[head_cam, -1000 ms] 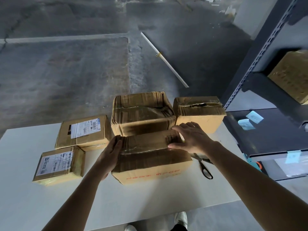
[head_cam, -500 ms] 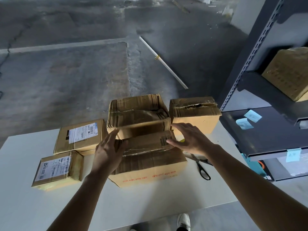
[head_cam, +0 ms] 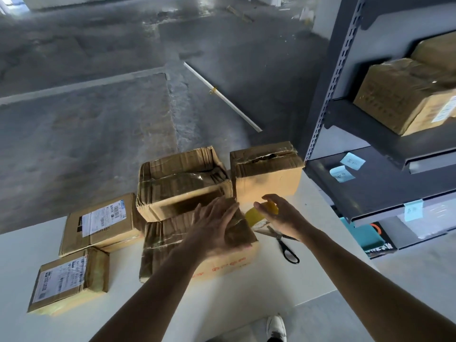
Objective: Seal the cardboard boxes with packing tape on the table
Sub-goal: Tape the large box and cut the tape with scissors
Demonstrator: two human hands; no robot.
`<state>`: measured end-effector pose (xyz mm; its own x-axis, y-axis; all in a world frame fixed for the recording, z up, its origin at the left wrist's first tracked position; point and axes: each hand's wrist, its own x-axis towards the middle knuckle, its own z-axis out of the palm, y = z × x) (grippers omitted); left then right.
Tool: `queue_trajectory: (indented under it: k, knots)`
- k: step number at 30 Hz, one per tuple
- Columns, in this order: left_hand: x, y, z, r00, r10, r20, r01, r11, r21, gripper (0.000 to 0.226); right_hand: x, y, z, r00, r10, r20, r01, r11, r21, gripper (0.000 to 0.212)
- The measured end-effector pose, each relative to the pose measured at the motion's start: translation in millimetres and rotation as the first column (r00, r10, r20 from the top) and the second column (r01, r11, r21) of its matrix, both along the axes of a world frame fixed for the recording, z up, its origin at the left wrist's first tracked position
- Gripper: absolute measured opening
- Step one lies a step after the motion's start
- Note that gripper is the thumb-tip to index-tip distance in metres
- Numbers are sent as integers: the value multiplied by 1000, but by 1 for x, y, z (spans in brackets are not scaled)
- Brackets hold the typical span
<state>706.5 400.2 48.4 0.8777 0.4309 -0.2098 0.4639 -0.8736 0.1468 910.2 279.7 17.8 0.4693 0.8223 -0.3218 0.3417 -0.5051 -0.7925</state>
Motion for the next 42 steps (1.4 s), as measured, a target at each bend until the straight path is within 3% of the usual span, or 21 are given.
queue_trajectory:
  k: [3, 9, 11, 15, 17, 22, 32, 37, 42]
  knots:
    - [21, -1, 3, 995, -22, -100, 19, 999, -32, 122, -6, -1, -3, 974, -78, -214, 93, 994, 61, 85]
    - [41, 0, 7, 954, -38, -298, 26, 999, -44, 132, -17, -8, -19, 783, -185, -594, 274, 960, 62, 95]
    - [43, -2, 6, 944, -33, -329, 25, 999, -31, 129, -19, -10, -23, 683, -175, -709, 330, 940, 86, 90]
    - [43, -3, 5, 941, -23, -338, 24, 1000, -1, 120, -32, -7, -33, 383, -187, -905, 495, 868, 30, 75]
    - [43, -3, 4, 946, -19, -324, 28, 999, 21, 115, -39, -3, -34, 311, -207, -928, 562, 827, 4, 76]
    - [39, -2, 0, 961, -21, -275, 38, 998, 57, 110, -41, 5, -34, 401, -301, -865, 601, 799, 1, 57]
    - [37, -1, 0, 977, -23, -211, 31, 999, 33, 107, -33, 5, -34, 654, -512, -557, 633, 773, 33, 73]
    - [36, -1, -1, 978, -29, -206, 38, 999, 38, 105, -38, 3, -41, 794, -491, -357, 566, 812, 142, 77]
    - [37, 1, 0, 981, -27, -192, 33, 999, 29, 103, -33, 3, -45, 838, -468, -281, 528, 825, 199, 79]
